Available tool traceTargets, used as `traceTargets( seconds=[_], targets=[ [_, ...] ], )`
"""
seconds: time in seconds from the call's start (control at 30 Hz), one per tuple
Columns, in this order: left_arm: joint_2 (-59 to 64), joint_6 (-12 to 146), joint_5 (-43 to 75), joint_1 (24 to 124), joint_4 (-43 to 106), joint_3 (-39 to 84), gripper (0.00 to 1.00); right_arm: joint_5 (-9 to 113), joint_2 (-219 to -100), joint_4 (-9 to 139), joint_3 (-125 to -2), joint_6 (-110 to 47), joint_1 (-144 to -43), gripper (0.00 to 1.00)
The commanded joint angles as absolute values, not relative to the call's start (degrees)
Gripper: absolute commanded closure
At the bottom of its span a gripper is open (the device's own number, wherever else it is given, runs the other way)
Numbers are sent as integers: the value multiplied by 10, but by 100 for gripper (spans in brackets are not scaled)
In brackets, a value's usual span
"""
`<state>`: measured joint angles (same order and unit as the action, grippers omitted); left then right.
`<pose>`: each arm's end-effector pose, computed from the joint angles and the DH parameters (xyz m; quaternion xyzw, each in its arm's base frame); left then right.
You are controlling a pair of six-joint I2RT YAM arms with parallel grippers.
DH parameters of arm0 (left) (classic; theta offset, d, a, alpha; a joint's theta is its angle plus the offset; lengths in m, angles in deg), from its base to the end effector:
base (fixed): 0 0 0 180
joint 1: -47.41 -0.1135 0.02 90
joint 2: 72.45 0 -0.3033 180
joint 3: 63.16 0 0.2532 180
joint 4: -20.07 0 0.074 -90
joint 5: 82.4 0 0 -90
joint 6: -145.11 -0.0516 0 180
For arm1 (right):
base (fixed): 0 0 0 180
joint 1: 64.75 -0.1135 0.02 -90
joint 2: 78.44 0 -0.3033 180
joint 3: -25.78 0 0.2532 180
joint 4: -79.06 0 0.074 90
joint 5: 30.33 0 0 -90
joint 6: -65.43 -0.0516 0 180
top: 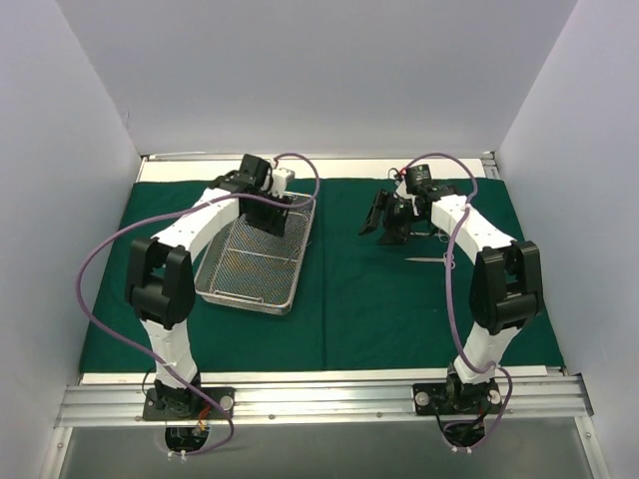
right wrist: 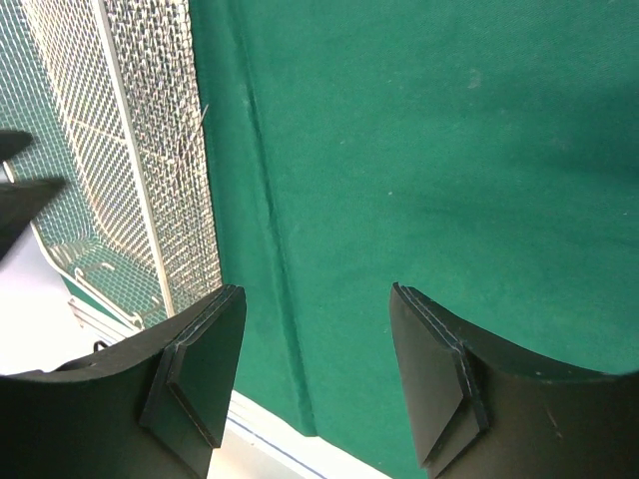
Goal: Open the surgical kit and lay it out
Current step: Pick up the medical item from the container.
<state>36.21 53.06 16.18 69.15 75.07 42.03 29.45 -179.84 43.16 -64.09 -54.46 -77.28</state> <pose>0.4014 -0.1683 0.2790 0.2177 0.9349 -0.1173 0.2546 0.3929 0.1139 0.2729 0.0422 0.9035 0.3532 0.2388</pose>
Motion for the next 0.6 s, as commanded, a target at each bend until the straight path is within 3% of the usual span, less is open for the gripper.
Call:
traceTargets(
  seconds=[0.0, 0.57],
  targets=[
    [378, 531, 202, 709, 724, 412, 38, 303, -1786, 414, -655, -541, -762, 40],
    [425, 530, 209, 732, 695, 370, 36, 304, -1760, 426, -620, -554, -749, 40]
  ],
)
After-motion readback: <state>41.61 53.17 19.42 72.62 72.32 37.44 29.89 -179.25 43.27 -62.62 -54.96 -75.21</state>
